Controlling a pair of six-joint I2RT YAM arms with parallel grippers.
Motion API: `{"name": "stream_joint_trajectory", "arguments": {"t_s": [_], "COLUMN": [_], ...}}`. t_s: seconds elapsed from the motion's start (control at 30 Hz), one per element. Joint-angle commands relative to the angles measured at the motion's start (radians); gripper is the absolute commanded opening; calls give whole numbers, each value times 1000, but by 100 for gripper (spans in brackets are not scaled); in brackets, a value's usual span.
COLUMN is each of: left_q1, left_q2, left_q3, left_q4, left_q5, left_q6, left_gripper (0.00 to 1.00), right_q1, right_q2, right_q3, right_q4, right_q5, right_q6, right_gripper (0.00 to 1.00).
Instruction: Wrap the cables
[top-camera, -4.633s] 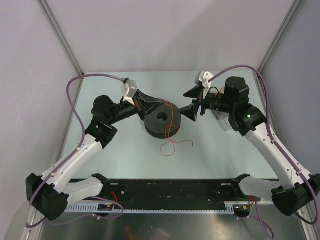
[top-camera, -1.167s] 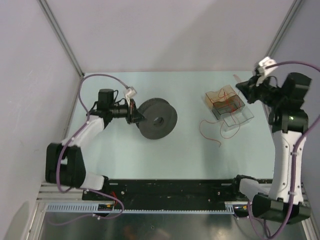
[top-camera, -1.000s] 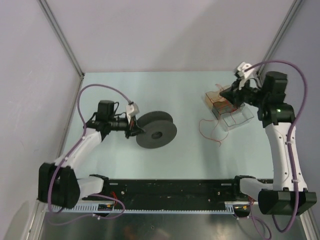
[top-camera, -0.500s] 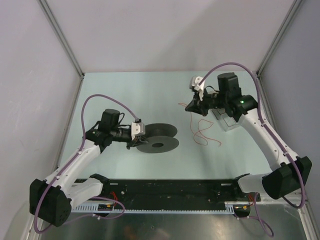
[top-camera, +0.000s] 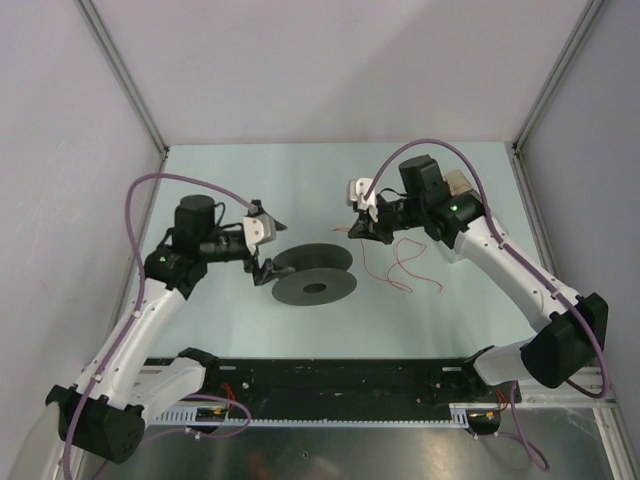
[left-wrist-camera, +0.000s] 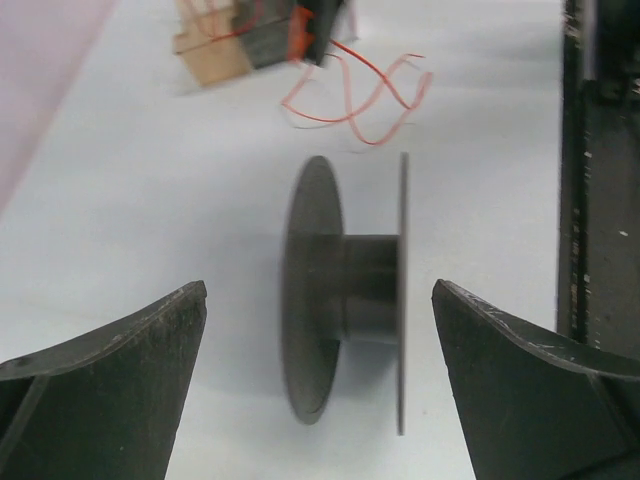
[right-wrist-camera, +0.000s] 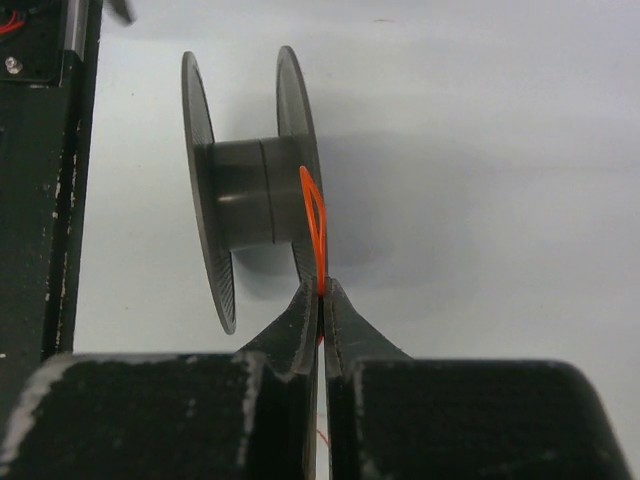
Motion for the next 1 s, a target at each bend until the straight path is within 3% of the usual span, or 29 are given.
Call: {"name": "stream_joint_trajectory", "arguments": {"t_s": [0.0, 0.37, 0.6, 0.97], "left_q1": [76, 123, 76, 2], "left_q2": [17, 163, 228, 233], "left_q3": [79, 30, 8, -106], "left_q4": [13, 28, 67, 325], "left_q5": [-26, 127, 137, 106], "left_q6": [-95, 73, 157, 10], "left_gripper": [99, 98, 70, 52], "right_q1": [57, 175, 197, 217], "right_q2": [28, 197, 261, 273], "right_q3": [6, 107, 131, 64], "right_q4": [-1, -99, -90, 82], "right_q5": [14, 169, 174, 245], "right_q6": [-125, -247, -189, 45], "right_gripper": [0, 0, 0, 0]}}
